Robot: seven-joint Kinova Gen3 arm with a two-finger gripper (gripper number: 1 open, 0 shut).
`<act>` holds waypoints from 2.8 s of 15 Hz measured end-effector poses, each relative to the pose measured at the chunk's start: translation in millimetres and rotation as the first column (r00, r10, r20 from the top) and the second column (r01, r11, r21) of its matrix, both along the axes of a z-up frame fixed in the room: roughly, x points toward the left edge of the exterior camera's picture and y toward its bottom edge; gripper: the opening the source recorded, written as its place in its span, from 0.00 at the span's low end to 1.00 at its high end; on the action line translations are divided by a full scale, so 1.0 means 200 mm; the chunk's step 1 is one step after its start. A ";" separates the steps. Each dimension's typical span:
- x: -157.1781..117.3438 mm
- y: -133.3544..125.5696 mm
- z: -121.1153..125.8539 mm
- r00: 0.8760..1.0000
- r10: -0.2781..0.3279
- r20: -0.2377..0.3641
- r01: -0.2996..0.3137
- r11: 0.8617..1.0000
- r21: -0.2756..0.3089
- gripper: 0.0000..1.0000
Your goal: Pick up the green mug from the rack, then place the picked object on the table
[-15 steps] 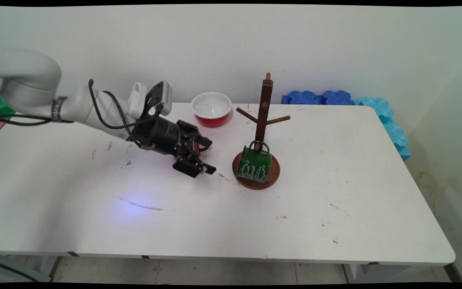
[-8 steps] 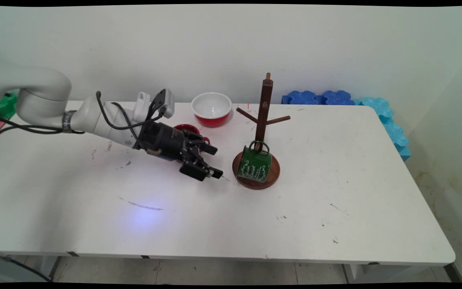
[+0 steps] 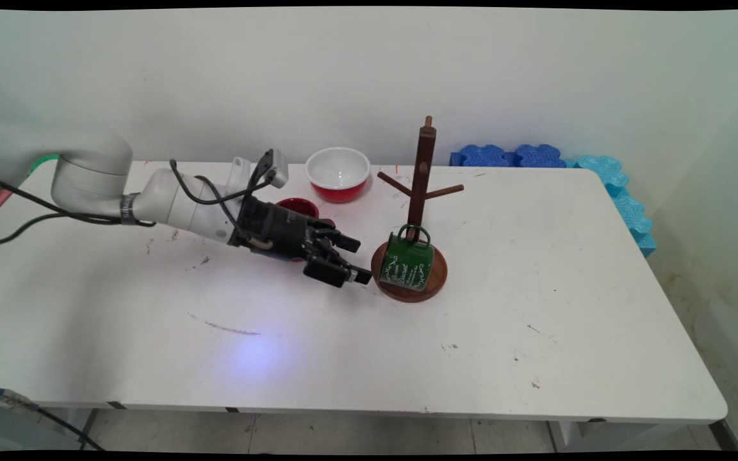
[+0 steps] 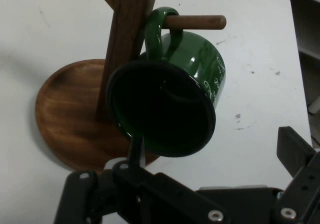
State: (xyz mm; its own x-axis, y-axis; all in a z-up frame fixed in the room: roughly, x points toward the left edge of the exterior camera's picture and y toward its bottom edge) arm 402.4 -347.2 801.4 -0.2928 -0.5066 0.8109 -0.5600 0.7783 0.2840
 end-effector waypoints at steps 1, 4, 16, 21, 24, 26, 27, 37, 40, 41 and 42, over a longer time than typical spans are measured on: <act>-0.01 0.00 -0.01 1.000 0.003 -0.010 -0.003 1.000 0.006 1.00; -0.02 -0.01 -0.05 0.999 0.009 -0.032 -0.008 1.000 0.016 1.00; -0.10 -0.05 -0.15 0.998 0.007 -0.065 -0.007 1.000 0.004 1.00; -0.12 -0.05 -0.17 0.998 -0.002 -0.067 0.001 1.000 -0.009 1.00; -0.13 -0.05 -0.18 0.998 -0.006 -0.067 0.005 1.000 -0.017 1.00; -0.13 -0.06 -0.18 0.998 -0.007 -0.066 0.006 1.000 -0.024 1.00; -0.13 -0.06 -0.18 0.998 -0.007 -0.066 0.005 1.000 -0.027 0.00; -0.14 -0.06 -0.18 0.998 -0.004 -0.070 0.001 0.999 -0.042 0.00; -0.15 -0.04 -0.18 0.997 -0.007 -0.071 0.004 0.999 -0.043 0.00; -0.15 -0.04 -0.18 0.997 -0.009 -0.072 0.006 0.999 -0.044 0.00; -0.16 -0.03 -0.17 0.997 -0.012 -0.073 0.009 0.999 -0.044 0.00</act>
State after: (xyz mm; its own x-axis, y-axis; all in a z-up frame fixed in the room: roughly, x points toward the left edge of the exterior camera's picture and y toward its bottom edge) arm 371.1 -353.7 766.7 -0.2367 -0.4673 0.8518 -0.5308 0.7966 0.2894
